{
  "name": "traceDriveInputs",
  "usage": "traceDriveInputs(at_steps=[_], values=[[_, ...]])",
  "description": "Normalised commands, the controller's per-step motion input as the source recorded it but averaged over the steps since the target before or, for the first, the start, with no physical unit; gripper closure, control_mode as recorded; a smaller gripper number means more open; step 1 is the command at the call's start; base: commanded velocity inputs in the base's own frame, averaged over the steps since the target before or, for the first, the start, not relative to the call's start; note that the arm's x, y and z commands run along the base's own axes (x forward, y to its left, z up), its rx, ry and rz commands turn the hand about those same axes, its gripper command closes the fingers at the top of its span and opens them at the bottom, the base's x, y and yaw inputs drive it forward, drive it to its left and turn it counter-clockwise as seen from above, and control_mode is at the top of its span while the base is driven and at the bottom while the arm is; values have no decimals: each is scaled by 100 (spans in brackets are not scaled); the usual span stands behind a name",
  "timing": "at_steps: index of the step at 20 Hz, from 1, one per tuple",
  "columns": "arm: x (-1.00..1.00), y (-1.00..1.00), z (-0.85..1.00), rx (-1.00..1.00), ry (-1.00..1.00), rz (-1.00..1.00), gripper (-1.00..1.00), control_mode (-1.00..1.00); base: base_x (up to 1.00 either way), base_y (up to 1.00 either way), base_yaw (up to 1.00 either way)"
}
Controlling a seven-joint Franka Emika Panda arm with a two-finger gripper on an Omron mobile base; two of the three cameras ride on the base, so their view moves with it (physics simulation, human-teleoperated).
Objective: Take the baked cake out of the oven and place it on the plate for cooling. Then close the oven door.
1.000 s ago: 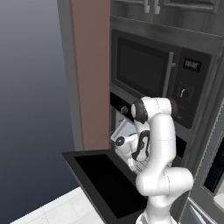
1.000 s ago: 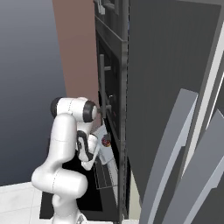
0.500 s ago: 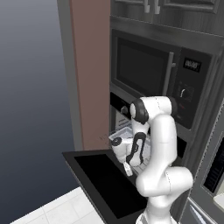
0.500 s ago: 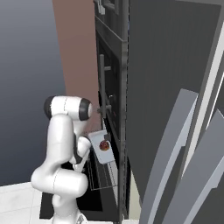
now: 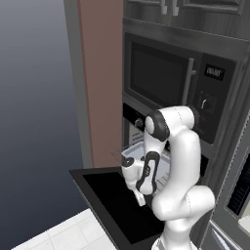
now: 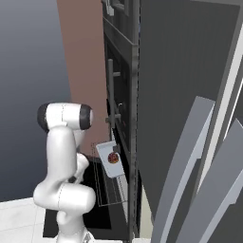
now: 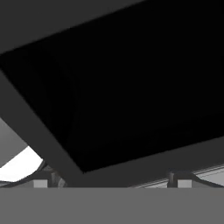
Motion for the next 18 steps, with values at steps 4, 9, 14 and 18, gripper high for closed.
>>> traceDriveInputs(at_steps=[4, 9, 14, 18], values=[[-74, 0, 85, 4, -4, 0, -100, -100, 0, 0, 0], [-35, -15, 100, 0, -12, -1, -100, -100, 0, 0, 0], [0, -14, 100, 0, -2, -6, -100, -100, 0, 0, 0], [0, 0, 89, 3, 7, -18, -100, -100, 0, 0, 0]])
